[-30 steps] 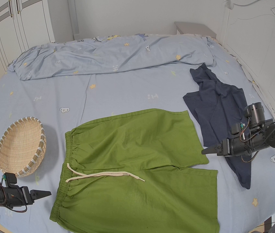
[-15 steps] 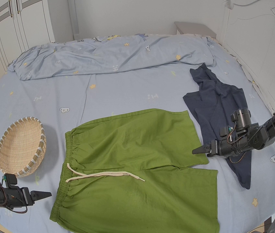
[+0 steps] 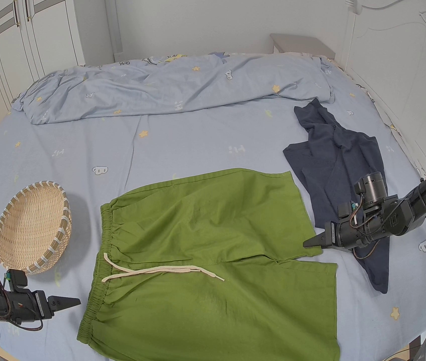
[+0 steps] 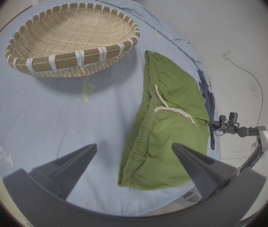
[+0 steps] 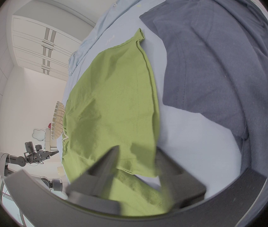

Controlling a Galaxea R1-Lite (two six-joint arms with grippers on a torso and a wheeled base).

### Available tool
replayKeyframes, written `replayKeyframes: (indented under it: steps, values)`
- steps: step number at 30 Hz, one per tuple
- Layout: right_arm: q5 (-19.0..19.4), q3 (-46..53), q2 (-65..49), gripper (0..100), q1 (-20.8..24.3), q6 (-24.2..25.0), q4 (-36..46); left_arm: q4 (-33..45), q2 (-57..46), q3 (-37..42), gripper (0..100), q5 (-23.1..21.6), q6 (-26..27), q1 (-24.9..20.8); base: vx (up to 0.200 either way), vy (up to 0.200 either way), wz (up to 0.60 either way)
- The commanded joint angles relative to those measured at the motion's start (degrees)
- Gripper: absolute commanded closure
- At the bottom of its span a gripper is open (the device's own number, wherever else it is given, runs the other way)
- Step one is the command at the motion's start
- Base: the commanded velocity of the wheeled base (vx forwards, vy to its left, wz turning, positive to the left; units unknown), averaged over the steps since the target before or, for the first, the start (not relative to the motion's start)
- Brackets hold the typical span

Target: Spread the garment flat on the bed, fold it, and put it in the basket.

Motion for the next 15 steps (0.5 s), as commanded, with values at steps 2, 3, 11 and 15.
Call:
replayKeyframes:
  steps: [2,3,11,15]
  values:
    - [0.0,0.24,-0.26,100,-0.89,-0.23,-0.3,-0.02,0.29,0.15,0,0.0,-0.07,-0.17,0.0,0.0,0.0]
    - [0.0,0.24,-0.35,100,-1.24,-0.31,-0.21,-0.02,0.29,0.24,0,0.0,0.02,-0.17,0.0,0.0,0.0]
    - [-0.17,1.12,-2.9,100,-3.53,-0.84,-0.21,-0.02,0.37,0.41,0,0.0,0.02,-0.35,0.0,0.0,0.0]
    - [-0.17,2.61,-3.6,100,-4.94,-1.9,-0.21,-0.02,0.99,0.41,0,0.0,0.02,-0.35,0.0,0.0,0.0]
